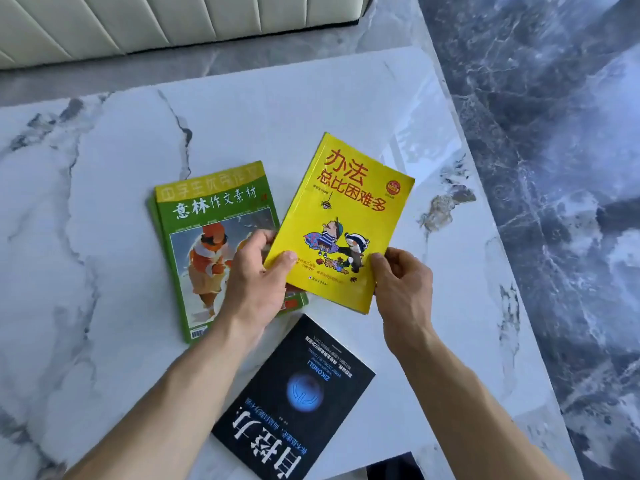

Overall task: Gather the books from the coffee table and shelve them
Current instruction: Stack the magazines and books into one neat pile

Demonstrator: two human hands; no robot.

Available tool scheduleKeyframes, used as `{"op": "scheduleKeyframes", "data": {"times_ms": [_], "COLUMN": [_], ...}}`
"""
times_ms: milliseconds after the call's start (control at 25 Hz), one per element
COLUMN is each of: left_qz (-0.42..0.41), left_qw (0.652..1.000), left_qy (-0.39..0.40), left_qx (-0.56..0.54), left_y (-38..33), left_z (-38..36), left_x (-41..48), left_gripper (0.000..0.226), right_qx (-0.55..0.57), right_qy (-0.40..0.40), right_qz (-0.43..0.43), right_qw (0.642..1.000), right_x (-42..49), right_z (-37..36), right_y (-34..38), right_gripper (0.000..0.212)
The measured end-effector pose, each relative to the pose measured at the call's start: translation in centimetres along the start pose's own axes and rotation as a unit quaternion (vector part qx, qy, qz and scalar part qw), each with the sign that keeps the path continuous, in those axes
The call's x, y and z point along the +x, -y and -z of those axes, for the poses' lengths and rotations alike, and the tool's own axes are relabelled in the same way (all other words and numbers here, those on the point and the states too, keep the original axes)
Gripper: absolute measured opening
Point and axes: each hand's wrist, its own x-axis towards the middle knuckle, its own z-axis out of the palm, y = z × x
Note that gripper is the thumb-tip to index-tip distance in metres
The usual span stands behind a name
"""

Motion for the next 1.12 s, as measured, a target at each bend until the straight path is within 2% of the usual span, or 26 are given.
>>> {"op": "scheduleKeyframes", "data": {"times_ms": [80,120,200,320,440,640,840,1120], "left_qz": [0.010,0.006,-0.009,-0.004,0.015,0.053,0.075,0.069], "left_qw": [0.999,0.999,0.996,0.979,0.970,0.970,0.966,0.960], "left_qy": [-0.024,-0.039,-0.077,-0.126,-0.175,-0.191,-0.191,-0.204], "left_qx": [-0.039,-0.025,0.053,0.163,0.166,0.142,0.159,0.178], "left_y": [1.0,1.7,3.2,5.1,6.0,8.0,9.7,9.5], "left_z": [2.8,3.8,6.3,9.6,11.5,12.3,12.2,12.6], "left_x": [-1.0,-1.5,-2.2,-3.0,-3.8,-3.6,-2.8,-2.7], "left_gripper": [0.018,0.019,0.019,0.020,0.024,0.022,0.023,0.024], "right_qx": [-0.002,-0.008,-0.030,-0.076,-0.118,-0.180,-0.205,-0.196], "right_qy": [0.025,0.036,0.062,0.088,0.103,0.125,0.107,0.070], "right_qz": [0.027,0.038,0.056,0.068,0.080,0.086,0.082,0.090], "right_qw": [0.999,0.999,0.996,0.991,0.984,0.972,0.969,0.974], "right_x": [-1.0,-1.3,-2.3,-3.4,-3.6,-3.6,-3.1,-2.4], "right_z": [-2.6,-3.5,-5.7,-8.9,-11.3,-13.1,-13.5,-12.3], "right_y": [1.5,1.8,2.0,0.9,-0.1,-1.0,-1.2,0.1], "right_gripper": [0.016,0.020,0.024,0.018,0.015,0.024,0.025,0.008]}}
